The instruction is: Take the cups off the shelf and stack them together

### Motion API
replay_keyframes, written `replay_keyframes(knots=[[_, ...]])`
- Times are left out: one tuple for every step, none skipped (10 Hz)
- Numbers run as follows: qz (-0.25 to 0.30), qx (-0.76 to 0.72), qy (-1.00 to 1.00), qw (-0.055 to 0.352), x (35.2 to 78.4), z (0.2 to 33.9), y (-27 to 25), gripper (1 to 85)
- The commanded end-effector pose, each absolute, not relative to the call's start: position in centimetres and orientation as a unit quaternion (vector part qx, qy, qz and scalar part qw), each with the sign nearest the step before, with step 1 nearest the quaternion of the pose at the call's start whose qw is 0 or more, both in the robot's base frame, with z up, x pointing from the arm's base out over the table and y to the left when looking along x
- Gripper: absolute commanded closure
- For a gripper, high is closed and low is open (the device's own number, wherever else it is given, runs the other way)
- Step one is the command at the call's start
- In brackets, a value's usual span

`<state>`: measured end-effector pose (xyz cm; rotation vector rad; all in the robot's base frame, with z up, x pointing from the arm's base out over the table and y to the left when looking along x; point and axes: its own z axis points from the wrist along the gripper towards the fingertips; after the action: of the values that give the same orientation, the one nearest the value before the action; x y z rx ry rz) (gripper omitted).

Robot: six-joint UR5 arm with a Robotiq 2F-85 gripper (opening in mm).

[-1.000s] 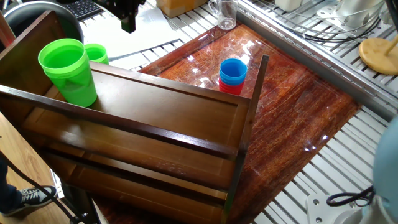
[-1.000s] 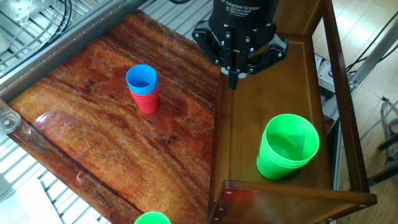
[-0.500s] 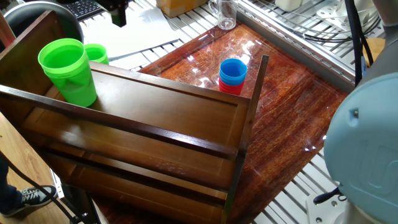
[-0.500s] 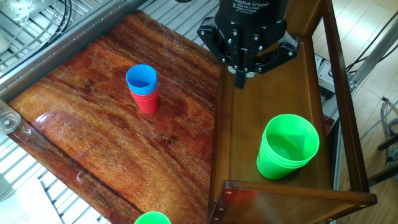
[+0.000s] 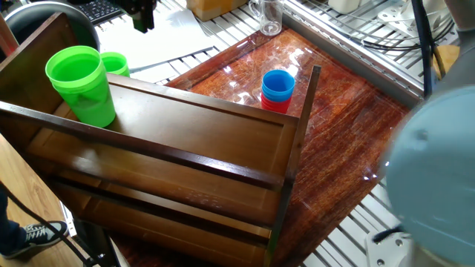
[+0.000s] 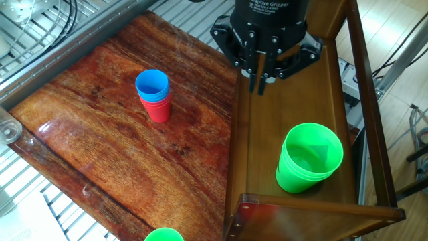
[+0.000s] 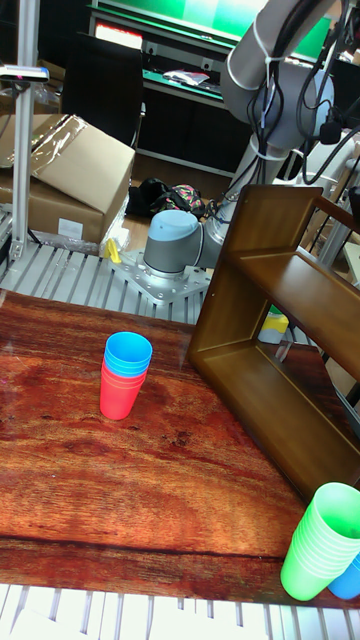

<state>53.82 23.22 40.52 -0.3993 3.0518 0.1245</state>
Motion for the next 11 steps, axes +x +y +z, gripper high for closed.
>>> replay_keyframes(knots=[[0.051, -0.126, 0.990, 0.035, 53.2, 39.9, 24.1, 84.3], [0.042, -0.146, 0.988, 0.040, 52.7, 39.1, 22.5, 84.3], [0.039, -0.174, 0.983, 0.054, 52.4, 38.3, 21.1, 84.3], [0.050, -0.187, 0.979, 0.058, 51.5, 37.3, 20.4, 84.3], [0.038, -0.199, 0.978, 0.051, 50.5, 36.8, 19.1, 84.3], [0.035, -0.198, 0.979, 0.044, 50.4, 36.9, 19.0, 84.3], [0.037, -0.197, 0.979, 0.040, 50.5, 37.3, 19.4, 84.3], [0.040, -0.196, 0.979, 0.040, 50.6, 37.5, 19.8, 84.3], [0.044, -0.191, 0.980, 0.041, 50.8, 37.8, 20.4, 84.3], [0.052, -0.182, 0.981, 0.041, 51.0, 38.1, 21.1, 84.3], [0.055, -0.170, 0.983, 0.037, 51.3, 38.7, 21.9, 84.3]])
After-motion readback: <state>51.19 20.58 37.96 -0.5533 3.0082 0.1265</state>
